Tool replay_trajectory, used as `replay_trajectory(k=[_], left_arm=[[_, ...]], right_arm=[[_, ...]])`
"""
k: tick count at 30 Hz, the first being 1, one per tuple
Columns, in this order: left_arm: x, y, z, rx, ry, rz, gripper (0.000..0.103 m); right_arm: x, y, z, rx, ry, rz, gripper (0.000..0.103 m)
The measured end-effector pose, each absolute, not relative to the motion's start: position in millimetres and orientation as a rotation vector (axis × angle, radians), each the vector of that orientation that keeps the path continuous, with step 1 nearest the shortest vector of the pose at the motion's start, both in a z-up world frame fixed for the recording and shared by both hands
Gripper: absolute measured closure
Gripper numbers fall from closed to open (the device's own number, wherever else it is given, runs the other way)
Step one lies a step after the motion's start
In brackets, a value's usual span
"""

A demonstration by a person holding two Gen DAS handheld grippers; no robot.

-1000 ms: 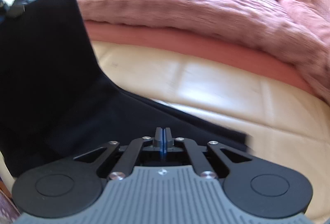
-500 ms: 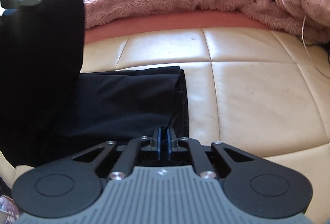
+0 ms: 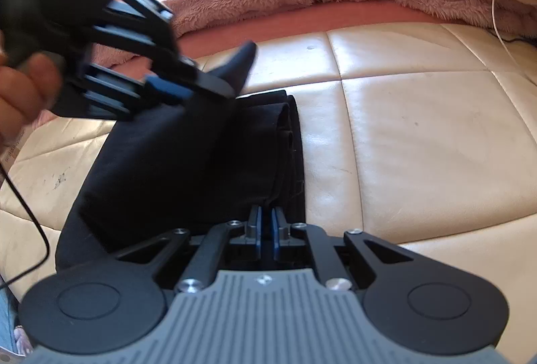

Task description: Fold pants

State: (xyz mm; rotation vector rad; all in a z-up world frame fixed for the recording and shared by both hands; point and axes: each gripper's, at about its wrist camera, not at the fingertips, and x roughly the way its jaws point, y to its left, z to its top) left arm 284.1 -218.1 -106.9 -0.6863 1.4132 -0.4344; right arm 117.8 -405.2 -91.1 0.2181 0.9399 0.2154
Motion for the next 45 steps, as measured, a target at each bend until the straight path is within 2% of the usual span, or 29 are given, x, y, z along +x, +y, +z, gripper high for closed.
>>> replay_trajectory(k=[3,5,7,9,11,15,22,23,24,28,34,40,45], left_arm=[[280.6,-211.5,-103.1,-0.715,1.423,-0.507,0.085],[275.3,-202.8,-89.5,-0.677,1.380,-0.544,0.080],[269.3,-190.2,-73.4,-0.624,1.321,-0.586,0.070],[259.5,-172.0,-58.3,-0.545,1.250,-0.586,0.066],[247.6,-149.7,-50.1,-0.467,1.192,-0.556,0.065],[227.6,-103.5,-49.6,-0.472,1.154,-0.506,0.065],[206.0,-54.0,-64.9,-0.560,1.158,-0.425,0.066],[204.1,-49.0,-66.5,-0.568,1.156,-0.418,0.066],[202.9,-45.9,-68.3,-0.576,1.152,-0.414,0.066],[200.5,-38.9,-73.6,-0.593,1.147,-0.401,0.066],[197.5,-42.0,-75.1,-0.553,1.132,-0.421,0.067],[202.8,-54.8,-78.8,-0.486,1.120,-0.438,0.077],[220.8,-76.7,-74.5,-0.395,1.074,-0.470,0.082]], right_arm=[[118.7,-405.7,-88.0,0.212,0.932,0.207,0.100],[114.3,-410.3,-81.4,0.222,0.917,0.180,0.100],[108.2,-420.2,-72.4,0.279,0.894,0.168,0.099],[100.6,-430.7,-62.0,0.353,0.872,0.155,0.095],[93.7,-437.3,-53.1,0.414,0.853,0.159,0.078],[91.7,-433.3,-49.5,0.505,0.860,0.192,0.077],[111.2,-425.1,-67.2,0.611,0.926,0.170,0.078],[115.1,-424.7,-73.0,0.609,0.941,0.153,0.091],[118.7,-423.4,-76.1,0.607,0.951,0.142,0.099],[120.6,-409.0,-54.2,0.548,0.933,0.155,0.100],[105.6,-387.4,15.0,0.412,0.795,0.202,0.101],[102.9,-407.5,-41.6,0.366,0.947,0.006,0.101],[104.7,-409.3,-65.6,0.345,0.973,-0.017,0.100]])
